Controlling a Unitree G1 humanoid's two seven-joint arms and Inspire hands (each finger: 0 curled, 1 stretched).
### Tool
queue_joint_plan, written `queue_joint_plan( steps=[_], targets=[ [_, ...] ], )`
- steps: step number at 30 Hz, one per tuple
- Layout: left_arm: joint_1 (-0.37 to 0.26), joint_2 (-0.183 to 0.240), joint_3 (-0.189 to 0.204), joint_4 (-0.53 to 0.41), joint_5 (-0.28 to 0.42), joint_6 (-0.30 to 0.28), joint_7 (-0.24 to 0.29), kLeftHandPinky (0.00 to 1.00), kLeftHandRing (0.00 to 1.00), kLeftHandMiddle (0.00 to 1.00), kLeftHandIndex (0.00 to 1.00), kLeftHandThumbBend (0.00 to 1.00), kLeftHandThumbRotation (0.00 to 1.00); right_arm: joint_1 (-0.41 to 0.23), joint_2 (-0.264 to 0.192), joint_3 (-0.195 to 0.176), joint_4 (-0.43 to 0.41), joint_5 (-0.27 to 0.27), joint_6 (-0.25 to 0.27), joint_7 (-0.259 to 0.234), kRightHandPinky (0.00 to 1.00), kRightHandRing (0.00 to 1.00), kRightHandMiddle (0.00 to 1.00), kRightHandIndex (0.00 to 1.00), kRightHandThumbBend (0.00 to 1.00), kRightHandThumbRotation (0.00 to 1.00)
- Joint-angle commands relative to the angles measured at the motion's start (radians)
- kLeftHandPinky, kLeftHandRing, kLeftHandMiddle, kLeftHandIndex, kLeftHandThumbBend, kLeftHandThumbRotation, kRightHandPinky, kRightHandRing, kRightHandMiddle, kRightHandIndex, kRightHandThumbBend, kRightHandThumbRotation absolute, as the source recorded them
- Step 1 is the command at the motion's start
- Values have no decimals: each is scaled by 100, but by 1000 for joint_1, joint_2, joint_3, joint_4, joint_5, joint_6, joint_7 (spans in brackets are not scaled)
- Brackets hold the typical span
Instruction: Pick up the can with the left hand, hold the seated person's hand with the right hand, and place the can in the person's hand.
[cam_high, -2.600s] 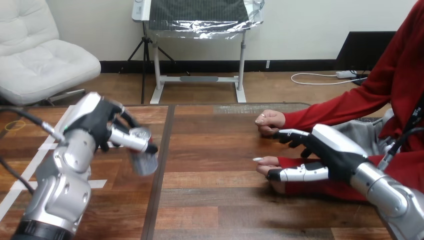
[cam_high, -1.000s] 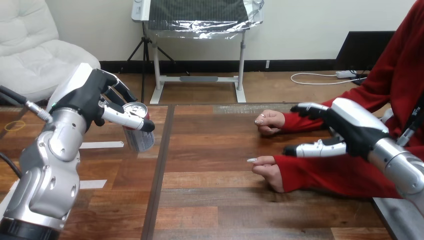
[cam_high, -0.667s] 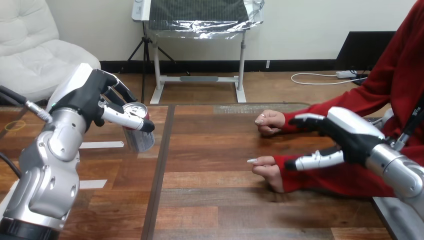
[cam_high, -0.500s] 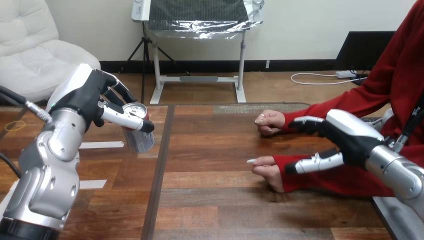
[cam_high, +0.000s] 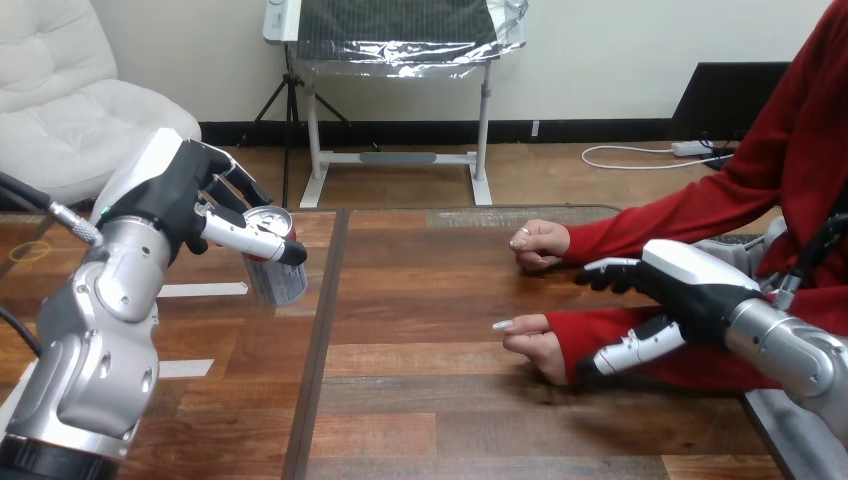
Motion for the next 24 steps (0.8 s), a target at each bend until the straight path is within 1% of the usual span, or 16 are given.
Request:
queue_joint_plan(
  steps=[1, 3, 9, 16, 24],
  targets=[
    [-49, 24, 31, -55, 7, -30, 5, 24, 33, 40, 42, 78, 0, -114, -9, 21, -2, -13, 21, -11, 85, 85, 86, 86, 100, 38],
    [-48, 25, 31, -57, 6, -30, 4, 23, 32, 40, 43, 78, 0, -116, -4, 24, 2, -13, 34, -8, 83, 85, 86, 86, 100, 38],
    [-47, 26, 31, -58, 4, -28, 5, 23, 32, 39, 43, 78, 0, -121, 4, 44, 21, -19, 38, -26, 80, 84, 85, 85, 100, 35],
    [-47, 30, 28, -57, 6, -26, 1, 23, 32, 39, 43, 78, 0, -134, 14, 60, 38, -29, 70, -12, 81, 85, 85, 85, 100, 33],
    [-47, 32, 27, -58, 6, -28, -2, 24, 32, 40, 43, 79, 0, -145, 23, 80, 60, -34, 97, -20, 76, 83, 85, 84, 100, 26]
  ],
)
